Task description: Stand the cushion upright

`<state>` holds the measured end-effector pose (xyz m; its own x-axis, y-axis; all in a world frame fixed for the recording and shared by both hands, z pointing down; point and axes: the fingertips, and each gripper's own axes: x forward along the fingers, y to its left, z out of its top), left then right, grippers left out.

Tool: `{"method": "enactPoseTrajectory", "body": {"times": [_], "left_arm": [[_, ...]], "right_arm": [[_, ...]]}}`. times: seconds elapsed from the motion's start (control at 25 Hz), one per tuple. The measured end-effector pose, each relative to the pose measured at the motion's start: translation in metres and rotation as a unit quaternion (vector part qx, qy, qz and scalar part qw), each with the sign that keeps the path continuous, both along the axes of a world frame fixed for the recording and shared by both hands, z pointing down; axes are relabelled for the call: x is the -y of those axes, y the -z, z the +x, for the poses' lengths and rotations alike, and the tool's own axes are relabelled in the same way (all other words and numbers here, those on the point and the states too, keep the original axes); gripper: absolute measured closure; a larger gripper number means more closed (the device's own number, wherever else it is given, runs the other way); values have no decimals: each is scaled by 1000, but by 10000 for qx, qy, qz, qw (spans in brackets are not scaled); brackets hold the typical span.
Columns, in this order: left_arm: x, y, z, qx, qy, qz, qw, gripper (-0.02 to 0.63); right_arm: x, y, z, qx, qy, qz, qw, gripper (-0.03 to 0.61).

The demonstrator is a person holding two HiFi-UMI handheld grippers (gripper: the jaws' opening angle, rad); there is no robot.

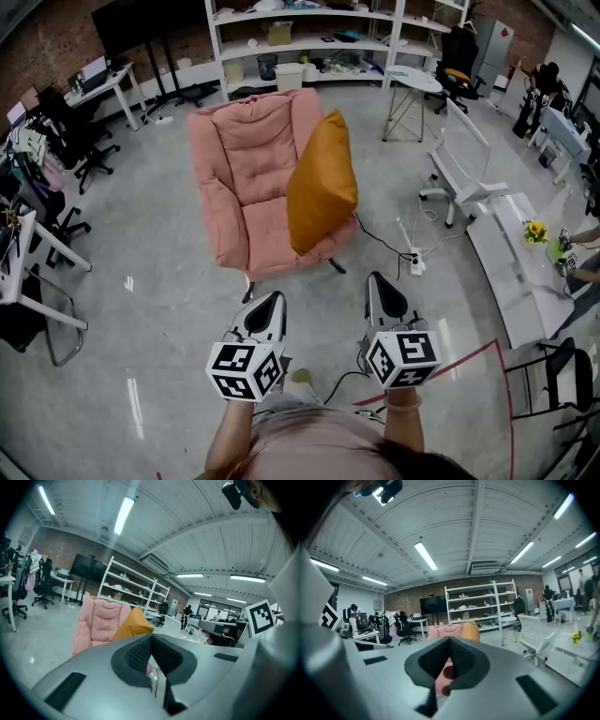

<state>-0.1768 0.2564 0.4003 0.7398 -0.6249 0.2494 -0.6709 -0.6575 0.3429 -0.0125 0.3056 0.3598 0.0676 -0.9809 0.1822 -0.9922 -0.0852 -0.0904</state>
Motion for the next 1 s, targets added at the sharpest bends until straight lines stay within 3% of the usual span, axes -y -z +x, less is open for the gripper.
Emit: {"method": "enactPoseTrajectory", "body": {"times": [0.48, 0.68, 1.0], "left_arm": [[50, -12, -3, 4, -277, -33, 9996, 618], [59, -17, -5, 74, -272, -113, 9995, 618], [80, -19, 16, 4, -410, -38, 9992, 618]], "right_arm": [[48, -4, -3, 196, -146, 243, 9994, 561], [61, -11, -2, 520, -41, 132, 9986, 561], [93, -26, 12, 464, 238, -76, 9986, 560]]}}
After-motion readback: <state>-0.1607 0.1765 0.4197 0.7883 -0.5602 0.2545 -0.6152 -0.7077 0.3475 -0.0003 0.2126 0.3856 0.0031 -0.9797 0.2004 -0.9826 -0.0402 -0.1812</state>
